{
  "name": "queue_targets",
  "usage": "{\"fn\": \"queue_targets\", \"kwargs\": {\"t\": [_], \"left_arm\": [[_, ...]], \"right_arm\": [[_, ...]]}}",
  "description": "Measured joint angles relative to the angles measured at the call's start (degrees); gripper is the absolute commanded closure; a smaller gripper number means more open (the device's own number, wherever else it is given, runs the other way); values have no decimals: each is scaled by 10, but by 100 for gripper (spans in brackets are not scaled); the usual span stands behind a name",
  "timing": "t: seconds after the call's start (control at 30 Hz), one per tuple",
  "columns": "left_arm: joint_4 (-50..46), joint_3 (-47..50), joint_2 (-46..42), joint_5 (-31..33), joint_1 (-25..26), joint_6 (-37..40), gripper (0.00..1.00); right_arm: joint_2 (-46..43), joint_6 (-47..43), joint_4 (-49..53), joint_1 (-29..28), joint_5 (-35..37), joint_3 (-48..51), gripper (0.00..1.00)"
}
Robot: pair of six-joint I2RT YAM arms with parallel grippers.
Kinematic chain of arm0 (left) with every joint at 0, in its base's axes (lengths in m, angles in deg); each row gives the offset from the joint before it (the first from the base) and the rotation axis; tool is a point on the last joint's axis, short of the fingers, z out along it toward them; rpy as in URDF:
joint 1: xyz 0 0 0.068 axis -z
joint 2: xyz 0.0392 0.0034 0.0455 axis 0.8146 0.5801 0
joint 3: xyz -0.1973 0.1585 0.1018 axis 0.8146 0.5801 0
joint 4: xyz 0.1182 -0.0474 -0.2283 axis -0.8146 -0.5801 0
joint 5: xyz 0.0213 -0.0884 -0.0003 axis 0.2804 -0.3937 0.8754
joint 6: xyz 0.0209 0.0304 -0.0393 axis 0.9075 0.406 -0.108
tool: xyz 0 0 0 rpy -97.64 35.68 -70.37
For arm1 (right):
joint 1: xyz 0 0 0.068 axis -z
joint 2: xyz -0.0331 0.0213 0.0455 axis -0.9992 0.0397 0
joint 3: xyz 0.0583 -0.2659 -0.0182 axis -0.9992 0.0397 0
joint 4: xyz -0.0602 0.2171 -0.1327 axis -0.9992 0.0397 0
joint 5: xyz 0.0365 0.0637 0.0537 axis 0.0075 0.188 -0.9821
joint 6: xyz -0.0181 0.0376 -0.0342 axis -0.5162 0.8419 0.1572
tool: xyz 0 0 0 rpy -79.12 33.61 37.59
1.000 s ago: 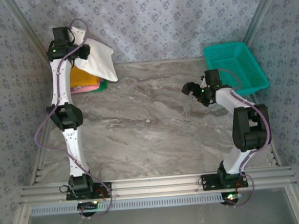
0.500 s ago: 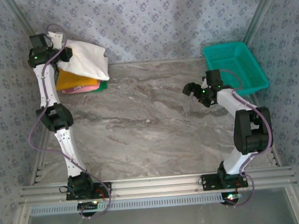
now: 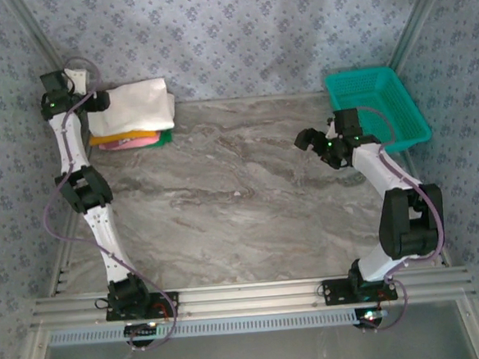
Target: Fold and stack the t-shirts
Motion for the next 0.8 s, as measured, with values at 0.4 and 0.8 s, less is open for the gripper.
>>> {"fn": "queue_targets", "kwargs": {"t": [0.4,0.8], "left_arm": [[-84,338,-441,176,32,-65,2],[338,1229,-929,133,108,-202,2]], "right_arm": [[-42,-106,-24,-49,155,-28,0],[-153,-191,-184,-40,256,172,0]]}}
